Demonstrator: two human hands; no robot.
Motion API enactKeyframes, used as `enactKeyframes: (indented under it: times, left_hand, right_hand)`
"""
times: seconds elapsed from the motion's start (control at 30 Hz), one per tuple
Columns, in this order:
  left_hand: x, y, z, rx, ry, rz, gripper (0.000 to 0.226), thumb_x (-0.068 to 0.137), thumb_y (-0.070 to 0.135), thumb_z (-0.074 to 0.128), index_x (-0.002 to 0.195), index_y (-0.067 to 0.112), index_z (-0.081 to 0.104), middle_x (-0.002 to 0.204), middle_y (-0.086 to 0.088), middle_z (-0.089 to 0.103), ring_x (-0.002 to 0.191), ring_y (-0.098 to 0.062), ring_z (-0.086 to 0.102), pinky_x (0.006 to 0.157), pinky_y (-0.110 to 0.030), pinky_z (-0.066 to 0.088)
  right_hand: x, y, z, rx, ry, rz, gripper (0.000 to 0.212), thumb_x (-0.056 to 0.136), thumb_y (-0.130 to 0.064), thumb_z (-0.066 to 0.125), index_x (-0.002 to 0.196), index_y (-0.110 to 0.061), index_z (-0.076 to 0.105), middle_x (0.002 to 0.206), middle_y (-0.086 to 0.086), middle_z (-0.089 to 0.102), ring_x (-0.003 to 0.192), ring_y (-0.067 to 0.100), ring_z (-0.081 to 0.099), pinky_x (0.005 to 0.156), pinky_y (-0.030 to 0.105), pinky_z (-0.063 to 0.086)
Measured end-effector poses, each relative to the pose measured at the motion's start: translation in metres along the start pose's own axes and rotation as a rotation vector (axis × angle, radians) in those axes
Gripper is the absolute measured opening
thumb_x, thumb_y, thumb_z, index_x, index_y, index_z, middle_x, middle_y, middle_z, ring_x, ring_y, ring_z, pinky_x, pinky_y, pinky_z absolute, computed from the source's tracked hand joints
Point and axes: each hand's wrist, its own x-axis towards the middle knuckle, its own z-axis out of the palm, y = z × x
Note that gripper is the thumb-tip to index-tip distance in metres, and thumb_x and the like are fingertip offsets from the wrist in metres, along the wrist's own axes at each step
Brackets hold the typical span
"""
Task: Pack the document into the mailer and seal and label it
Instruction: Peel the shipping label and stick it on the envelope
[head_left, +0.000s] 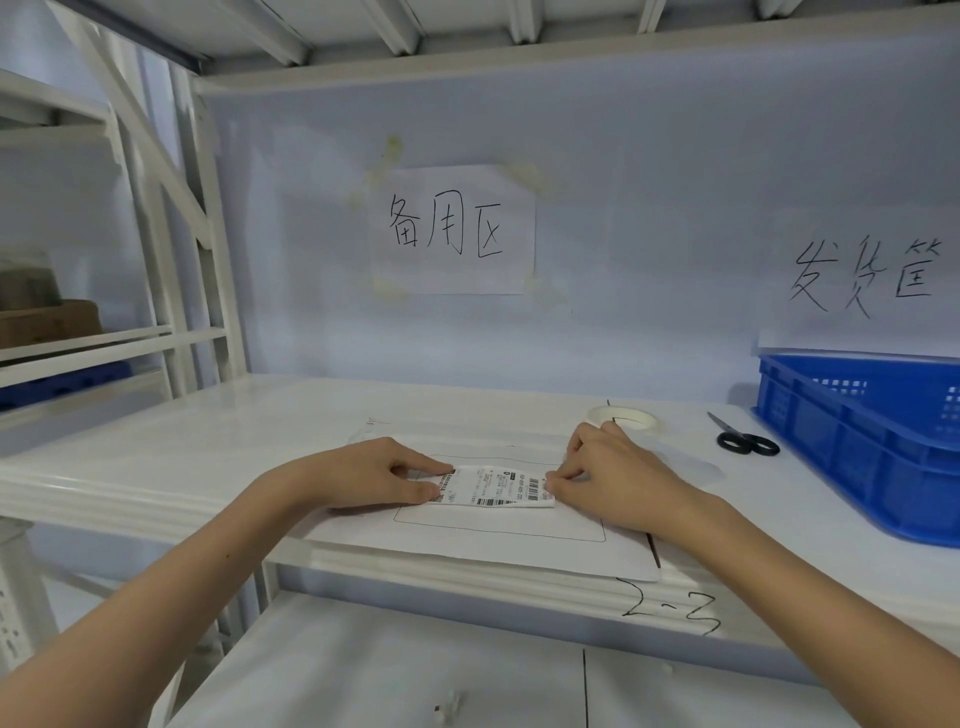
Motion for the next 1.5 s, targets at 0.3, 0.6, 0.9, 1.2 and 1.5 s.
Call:
enactKeyframes:
  times: [0.3,0.6,0.9,1.2,1.5]
  left_hand:
    - [-0.008,0.003,0.004,-0.029,0.039,-0.017,0.037,0.094,0.051,0.057,0.131,0.049,0.058,0.085,0.027,0.053,0.077,0.025,0.049,0.072,-0.007,0.035]
    - [-0.010,-0.007,0.015,-0.134,0.132,-0.023,0.036,0.089,0.058,0.059,0.124,0.051,0.063,0.087,0.009,0.053,0.076,-0.007,0.050,0.074,-0.021,0.038]
    - [-0.009,-0.014,0.007,-0.165,0.098,-0.020,0.037,0.081,0.067,0.062,0.116,0.057,0.065,0.094,-0.005,0.060,0.076,-0.008,0.052,0.074,-0.024,0.037]
    - [0.000,0.005,-0.007,0.056,0.018,0.025,0.035,0.091,0.035,0.067,0.123,0.046,0.061,0.120,0.022,0.053,0.110,-0.001,0.049,0.093,-0.020,0.036]
    - [0.010,0.032,0.015,0.103,-0.059,0.068,0.050,0.099,0.054,0.043,0.147,0.038,0.043,0.151,0.015,0.045,0.137,-0.006,0.041,0.114,-0.024,0.027]
  right_hand:
    - [0.014,-0.044,-0.012,-0.169,-0.071,0.096,0.068,0.083,-0.081,0.034,0.057,-0.018,0.039,0.082,0.000,0.046,0.110,0.025,0.038,0.096,0.044,0.031]
    - [0.018,-0.041,-0.014,-0.189,-0.212,0.171,0.060,0.071,-0.078,0.059,0.077,-0.018,0.056,0.105,0.001,0.044,0.121,0.026,0.033,0.096,0.045,0.029]
    - [-0.005,-0.006,-0.011,0.039,-0.225,0.239,0.071,0.068,-0.081,0.059,0.129,-0.046,0.059,0.138,-0.005,0.050,0.136,0.027,0.025,0.104,0.044,0.027]
    - [0.001,-0.011,-0.018,0.002,-0.270,0.189,0.066,0.074,-0.072,0.064,0.131,-0.039,0.059,0.142,-0.003,0.042,0.140,0.028,0.019,0.107,0.044,0.026]
    - [0.006,-0.036,-0.020,-0.182,-0.179,-0.062,0.058,0.089,-0.048,0.055,0.144,-0.033,0.044,0.164,-0.004,0.010,0.149,0.020,0.004,0.115,0.045,0.007]
